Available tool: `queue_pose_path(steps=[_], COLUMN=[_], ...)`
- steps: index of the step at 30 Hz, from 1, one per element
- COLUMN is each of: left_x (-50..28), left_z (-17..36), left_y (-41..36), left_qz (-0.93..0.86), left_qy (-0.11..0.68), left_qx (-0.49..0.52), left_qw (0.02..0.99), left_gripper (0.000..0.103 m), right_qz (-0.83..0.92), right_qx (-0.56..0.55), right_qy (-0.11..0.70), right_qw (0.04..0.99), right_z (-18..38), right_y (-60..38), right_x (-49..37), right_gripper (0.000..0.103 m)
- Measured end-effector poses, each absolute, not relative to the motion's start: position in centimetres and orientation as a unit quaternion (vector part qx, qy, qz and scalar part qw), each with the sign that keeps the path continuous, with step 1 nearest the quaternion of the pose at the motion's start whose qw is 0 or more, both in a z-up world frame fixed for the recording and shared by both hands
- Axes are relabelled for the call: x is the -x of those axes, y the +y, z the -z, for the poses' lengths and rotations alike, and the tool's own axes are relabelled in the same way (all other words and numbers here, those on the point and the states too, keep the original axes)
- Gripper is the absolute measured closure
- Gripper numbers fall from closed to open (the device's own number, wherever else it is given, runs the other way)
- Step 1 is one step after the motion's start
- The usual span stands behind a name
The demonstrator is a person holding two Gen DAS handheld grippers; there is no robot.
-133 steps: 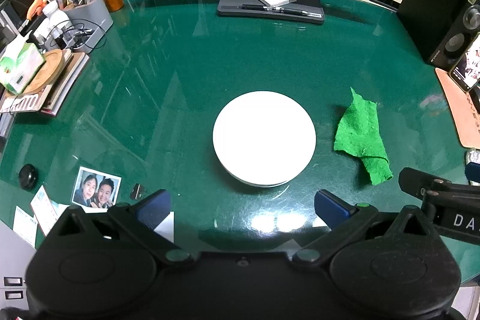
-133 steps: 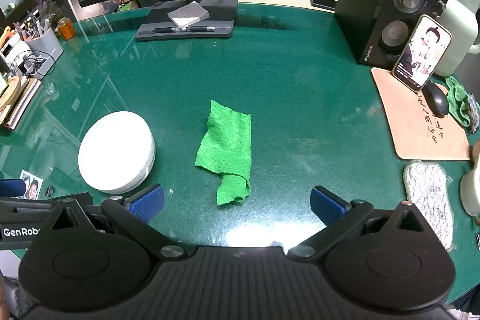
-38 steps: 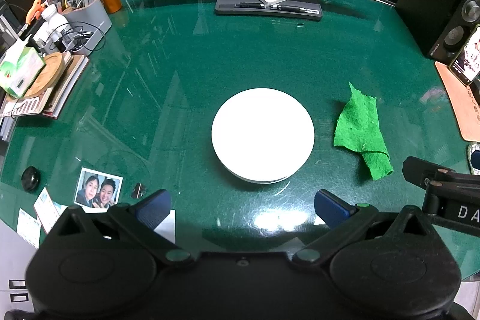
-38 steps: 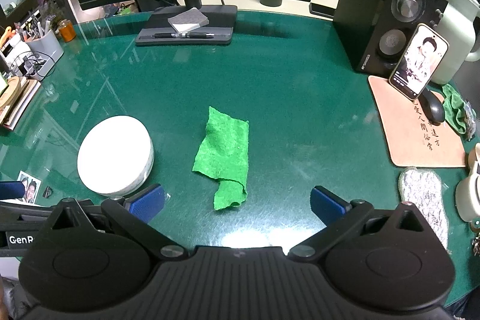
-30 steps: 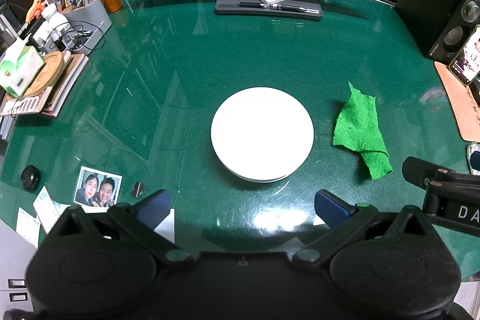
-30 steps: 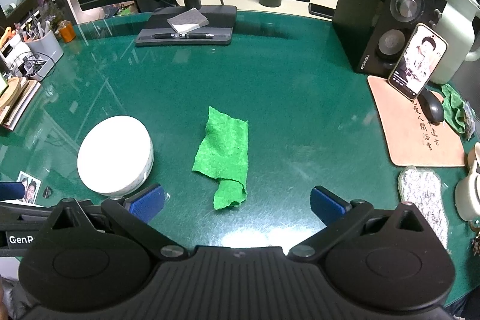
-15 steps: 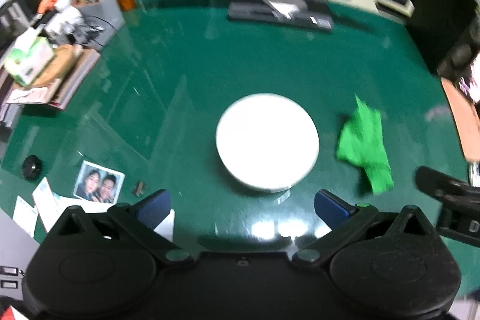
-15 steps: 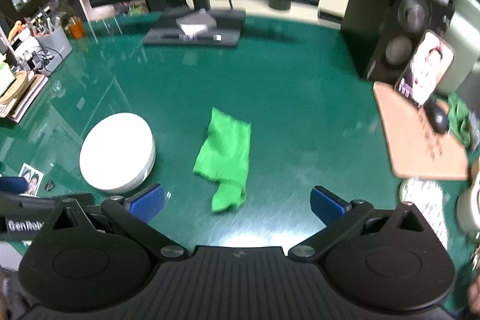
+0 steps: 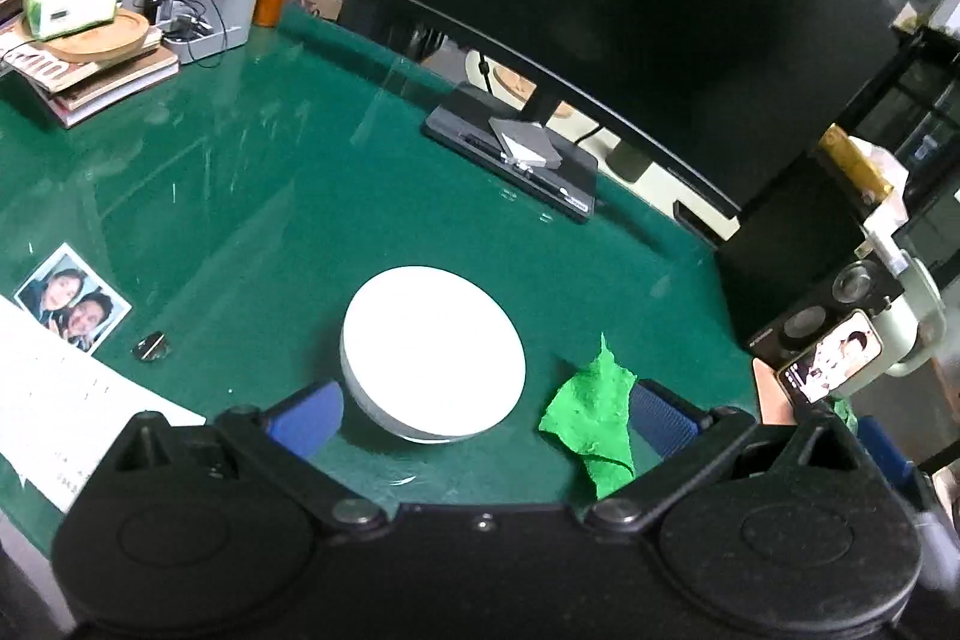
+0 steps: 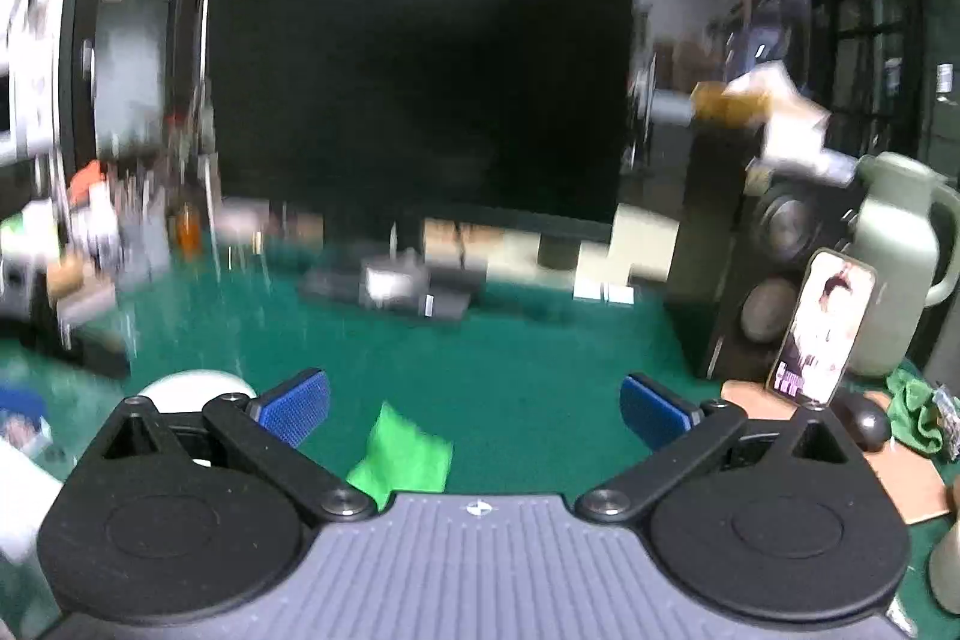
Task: Clean bowl
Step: 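Move the left tool to the white bowl and place fingers at its rim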
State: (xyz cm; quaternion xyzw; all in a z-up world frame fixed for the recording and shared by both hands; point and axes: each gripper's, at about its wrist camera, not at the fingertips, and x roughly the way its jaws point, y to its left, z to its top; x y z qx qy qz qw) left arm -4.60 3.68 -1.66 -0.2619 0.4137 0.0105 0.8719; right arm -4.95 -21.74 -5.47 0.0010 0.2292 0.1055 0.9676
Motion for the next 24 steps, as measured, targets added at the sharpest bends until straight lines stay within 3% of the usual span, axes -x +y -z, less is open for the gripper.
queue_pose_path(steps=[2,6,12,18,24], left_x=[4.1,4.2,1.8,-0.5,-1.4], left_z=[2.5,4.5,7.0,9.7,10.5], left_y=[4.5,7.1,9.2,5.8,6.5], left_qz=[-0.047,-0.105,-0.130,-0.032,0.006], left_qy=[0.449,0.430,0.482,0.517,0.481], left_qx=[0.296,0.342,0.220,-0.035,-0.016], left_qw=[0.841,0.829,0.838,0.854,0.877], left_gripper=[0.001,0.001,0.001,0.000,0.000], right_qz=[-0.127,-0.155,-0.118,-0.116,-0.089], right_qx=[-0.024,-0.064,-0.048,-0.038,0.000], right_qy=[0.253,0.303,0.376,0.430,0.436], right_qw=[0.959,0.938,0.918,0.894,0.896], right_z=[6.0,7.5,12.4,15.1,15.5], right_y=[-22.2,-23.0,-22.5,-21.7,-21.7], right_x=[4.4,3.2,0.9,-0.4,-0.6], right_gripper=[0.000,0.000,0.000,0.000,0.000])
